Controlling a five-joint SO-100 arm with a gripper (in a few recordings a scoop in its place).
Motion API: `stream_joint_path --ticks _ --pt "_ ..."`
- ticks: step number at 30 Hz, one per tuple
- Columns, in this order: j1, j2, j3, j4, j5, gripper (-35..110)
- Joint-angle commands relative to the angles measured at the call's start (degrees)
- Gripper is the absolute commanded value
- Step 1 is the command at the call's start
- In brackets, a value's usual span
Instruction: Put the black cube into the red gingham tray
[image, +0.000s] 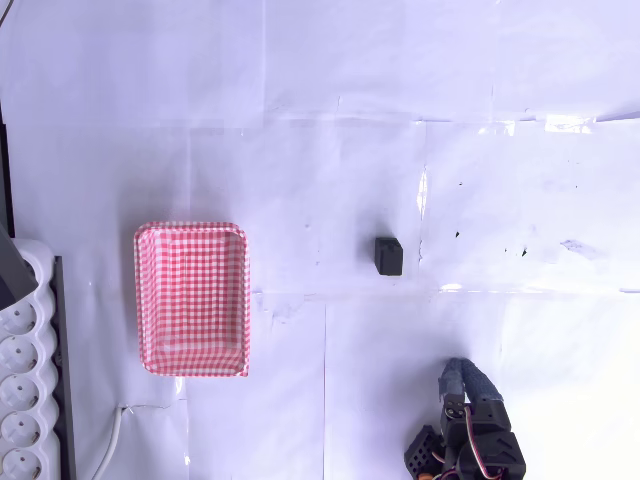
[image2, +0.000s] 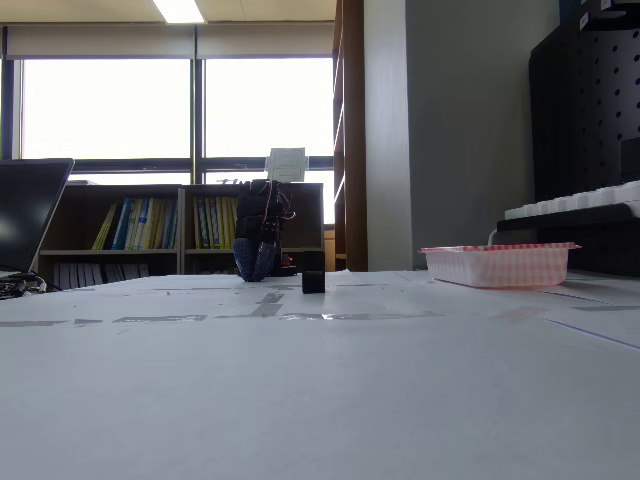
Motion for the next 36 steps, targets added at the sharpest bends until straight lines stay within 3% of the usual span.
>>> stream_joint_path --ticks 1,10,13,15,23,31,36 --pt "-0.8 -0.4 0.6 1.8 0.5 0" --pt "-0.5 -0.4 0.6 1.8 1.1 0" --pt "-1.0 -0.4 0.6 2.3 4.3 0" --pt "-3.1 -0.4 0.6 0.9 12.2 0" --pt "-12.0 6.8 8.0 -7.8 7.7 8" --pt "-11.7 39.7 11.3 -34.4 12.0 32" --pt "-11.7 52.4 2.5 -73.1 13.2 44"
